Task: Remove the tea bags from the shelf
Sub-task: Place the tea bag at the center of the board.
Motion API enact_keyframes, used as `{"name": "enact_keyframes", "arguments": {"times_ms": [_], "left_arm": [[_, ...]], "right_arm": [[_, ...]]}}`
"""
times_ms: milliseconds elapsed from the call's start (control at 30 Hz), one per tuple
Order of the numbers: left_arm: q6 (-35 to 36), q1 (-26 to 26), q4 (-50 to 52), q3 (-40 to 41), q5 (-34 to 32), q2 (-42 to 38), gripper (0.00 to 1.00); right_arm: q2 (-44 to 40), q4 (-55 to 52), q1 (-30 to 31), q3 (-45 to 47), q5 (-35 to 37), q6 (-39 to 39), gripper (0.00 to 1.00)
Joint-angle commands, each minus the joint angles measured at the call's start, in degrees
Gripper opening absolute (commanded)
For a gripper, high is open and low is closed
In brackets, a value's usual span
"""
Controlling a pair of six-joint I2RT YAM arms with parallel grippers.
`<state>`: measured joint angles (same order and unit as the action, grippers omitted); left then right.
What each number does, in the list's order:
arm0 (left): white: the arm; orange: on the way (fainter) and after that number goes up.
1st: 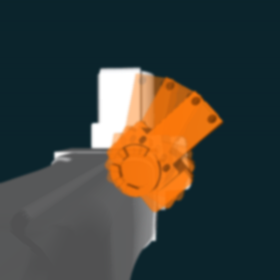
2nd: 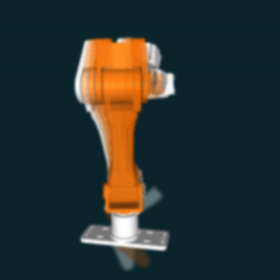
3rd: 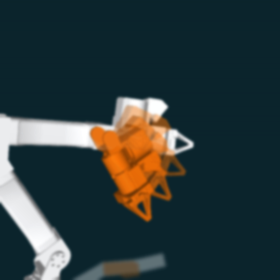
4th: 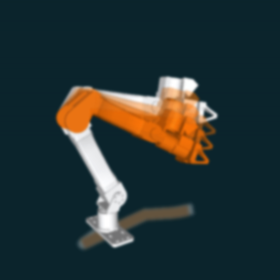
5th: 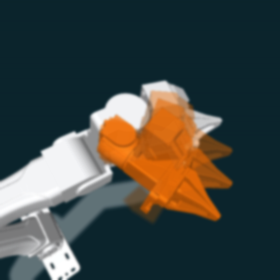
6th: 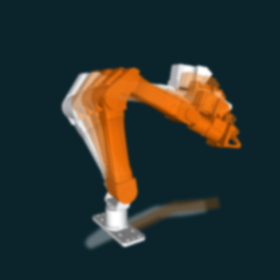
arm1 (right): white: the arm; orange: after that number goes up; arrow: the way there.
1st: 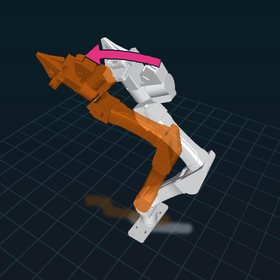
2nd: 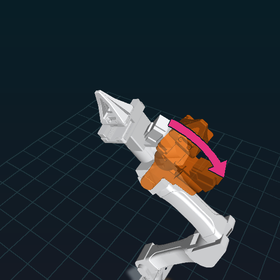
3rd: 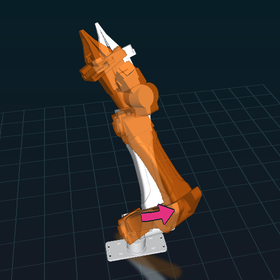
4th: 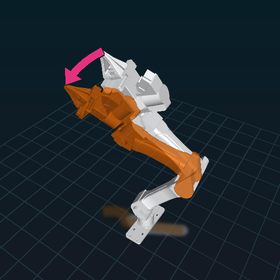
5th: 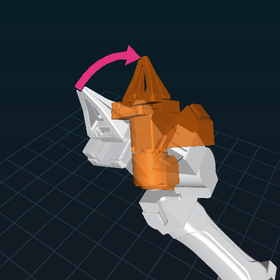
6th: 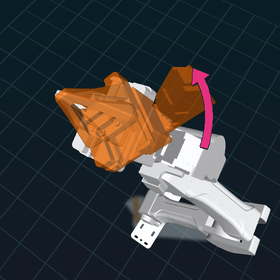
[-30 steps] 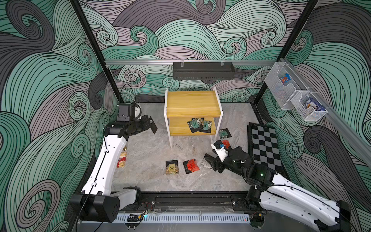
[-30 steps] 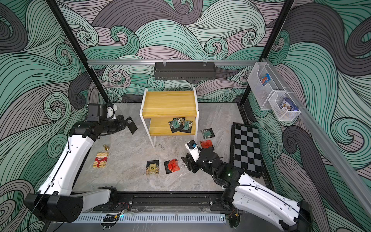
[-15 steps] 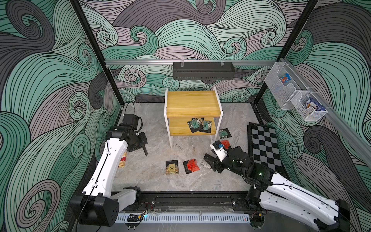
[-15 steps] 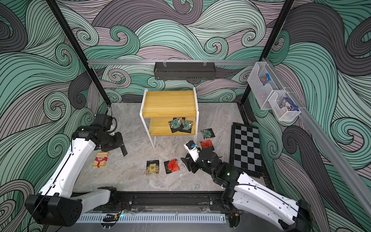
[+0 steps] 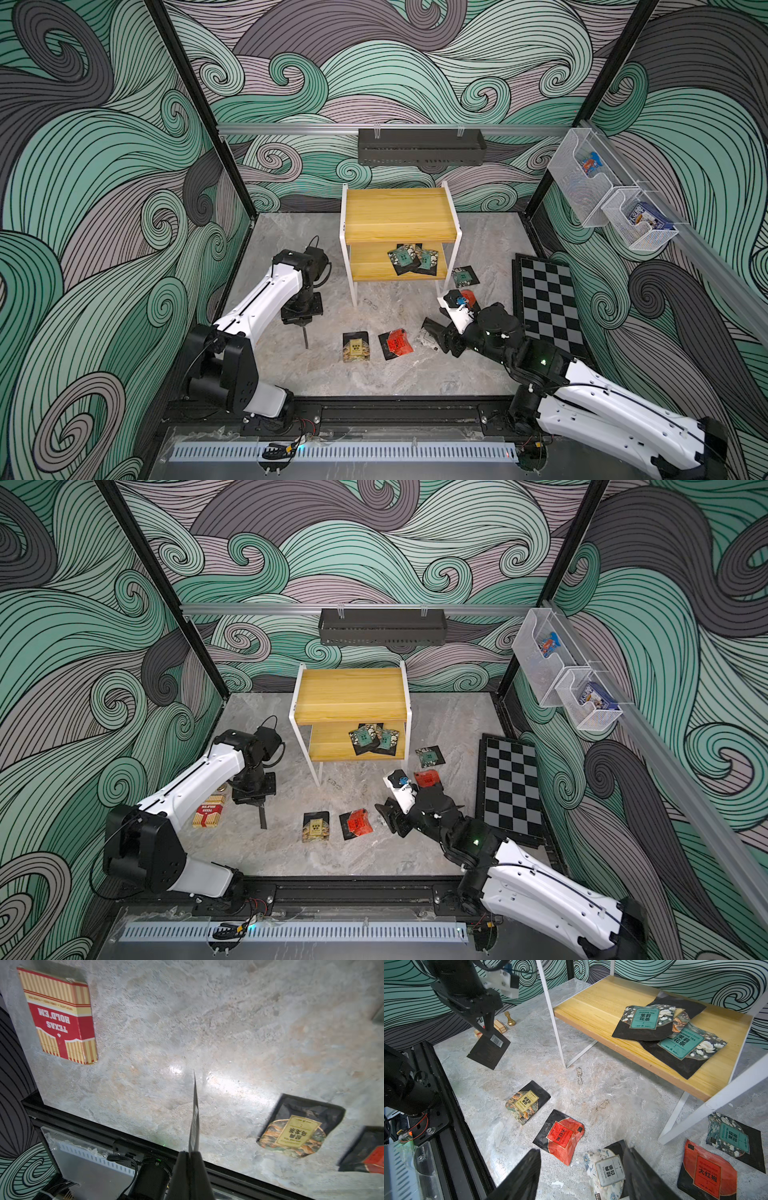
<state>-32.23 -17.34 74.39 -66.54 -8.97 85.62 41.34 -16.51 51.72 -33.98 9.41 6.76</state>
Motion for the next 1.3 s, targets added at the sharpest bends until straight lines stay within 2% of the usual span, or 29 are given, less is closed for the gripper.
{"name": "enact_keyframes", "arguments": {"times_ms": [0,200,933,1200,1267], "left_arm": [[-3.12,-1.65,1.01,0.10,-3.07,2.29,0.00],[-4.76,-3.08,-0.92,1.66,-3.99,5.14,0.00],[-6.70,-4.46,-9.70,2.95,2.61,11.18,0.00],[-6.58,-5.34,-9.38,1.95,3.69,10.78,0.11],[-6.70,-5.40,-9.23,2.19,3.66,10.38,0.17]], "right_arm": [[-0.56,1.06,-0.36,0.40,1.05,-0.08,0.67],[-0.47,1.13,-0.40,0.49,1.40,-0.22,0.67],[-1.05,1.04,-0.48,0.84,2.37,-0.44,0.68],[-0.83,1.04,-0.48,0.71,2.54,-0.52,0.68],[-0.79,1.04,-0.48,0.75,2.52,-0.52,0.68]]}}
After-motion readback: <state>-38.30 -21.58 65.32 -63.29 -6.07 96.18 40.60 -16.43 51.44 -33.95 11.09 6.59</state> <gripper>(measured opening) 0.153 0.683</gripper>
